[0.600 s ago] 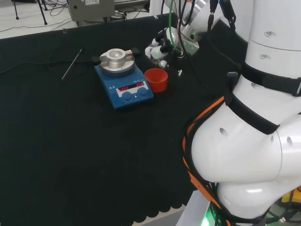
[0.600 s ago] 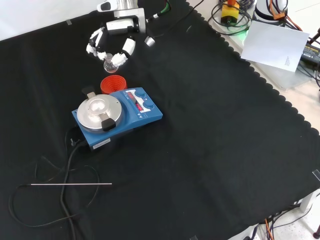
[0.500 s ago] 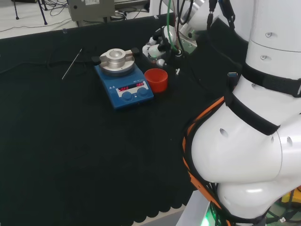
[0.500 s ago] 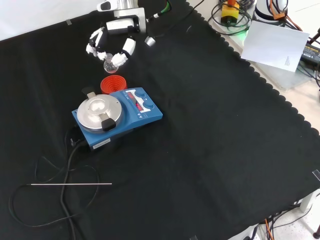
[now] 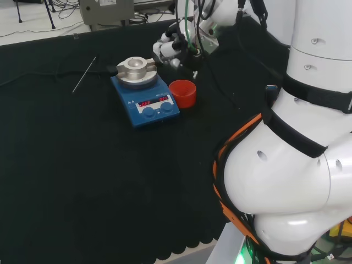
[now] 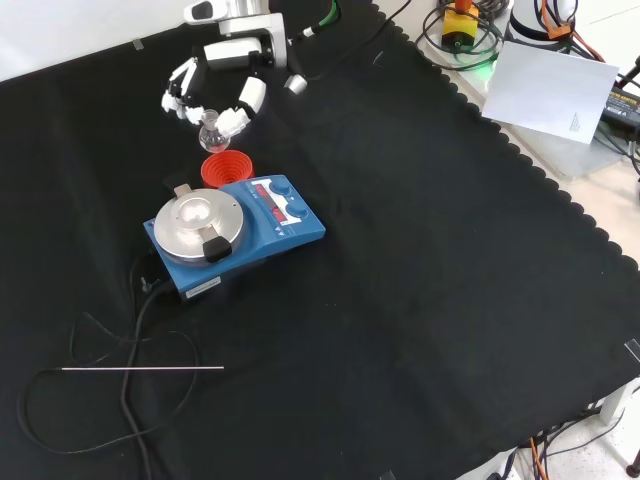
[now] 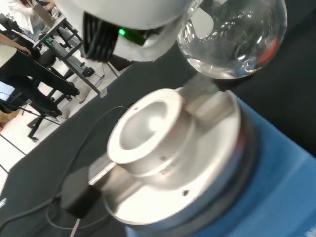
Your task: Place the round-bottom flask on the heater.
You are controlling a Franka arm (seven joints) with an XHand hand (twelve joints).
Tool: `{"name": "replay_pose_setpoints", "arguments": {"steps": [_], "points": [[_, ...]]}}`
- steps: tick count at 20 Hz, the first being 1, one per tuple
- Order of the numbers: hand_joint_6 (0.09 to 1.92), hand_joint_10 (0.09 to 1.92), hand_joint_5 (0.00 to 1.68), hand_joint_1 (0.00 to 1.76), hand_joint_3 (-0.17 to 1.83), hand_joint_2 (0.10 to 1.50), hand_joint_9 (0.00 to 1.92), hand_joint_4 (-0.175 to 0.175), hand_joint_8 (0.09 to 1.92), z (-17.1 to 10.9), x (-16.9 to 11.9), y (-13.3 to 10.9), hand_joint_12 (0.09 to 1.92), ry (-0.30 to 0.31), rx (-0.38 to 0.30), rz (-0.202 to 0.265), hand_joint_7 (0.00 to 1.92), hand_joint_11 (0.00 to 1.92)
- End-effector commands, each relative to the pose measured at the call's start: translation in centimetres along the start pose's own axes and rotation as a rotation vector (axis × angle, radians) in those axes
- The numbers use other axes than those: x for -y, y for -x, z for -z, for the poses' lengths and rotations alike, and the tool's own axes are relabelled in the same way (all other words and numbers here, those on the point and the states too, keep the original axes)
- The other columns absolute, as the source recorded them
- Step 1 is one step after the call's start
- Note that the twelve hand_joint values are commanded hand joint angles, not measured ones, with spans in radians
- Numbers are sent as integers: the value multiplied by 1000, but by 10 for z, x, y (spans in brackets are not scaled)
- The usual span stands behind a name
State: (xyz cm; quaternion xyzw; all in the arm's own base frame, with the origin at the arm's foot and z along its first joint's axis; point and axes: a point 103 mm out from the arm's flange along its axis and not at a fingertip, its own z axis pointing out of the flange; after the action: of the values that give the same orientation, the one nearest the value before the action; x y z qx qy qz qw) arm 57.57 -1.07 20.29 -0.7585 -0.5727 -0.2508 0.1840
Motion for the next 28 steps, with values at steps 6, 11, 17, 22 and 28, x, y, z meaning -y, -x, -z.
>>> {"name": "replay_pose_setpoints", "arguments": {"steps": [6, 11, 17, 22, 28], "points": [[978, 582, 1151, 1110, 849, 619, 733, 142, 630, -26, -25, -52, 1273, -66, -56, 49, 502, 404], [977, 583, 1152, 1110, 850, 618, 736, 144, 629, -42, -34, -65, 1272, -96, -63, 67, 502, 406], [976, 582, 1152, 1110, 849, 618, 738, 146, 629, -61, -40, -75, 1271, -126, -75, 76, 502, 408], [974, 581, 1153, 1109, 848, 618, 739, 149, 629, -77, -42, -74, 1271, -153, -70, 77, 503, 409], [972, 581, 1154, 1108, 847, 618, 740, 154, 629, -85, -43, -69, 1270, -160, -54, 69, 505, 410]]}}
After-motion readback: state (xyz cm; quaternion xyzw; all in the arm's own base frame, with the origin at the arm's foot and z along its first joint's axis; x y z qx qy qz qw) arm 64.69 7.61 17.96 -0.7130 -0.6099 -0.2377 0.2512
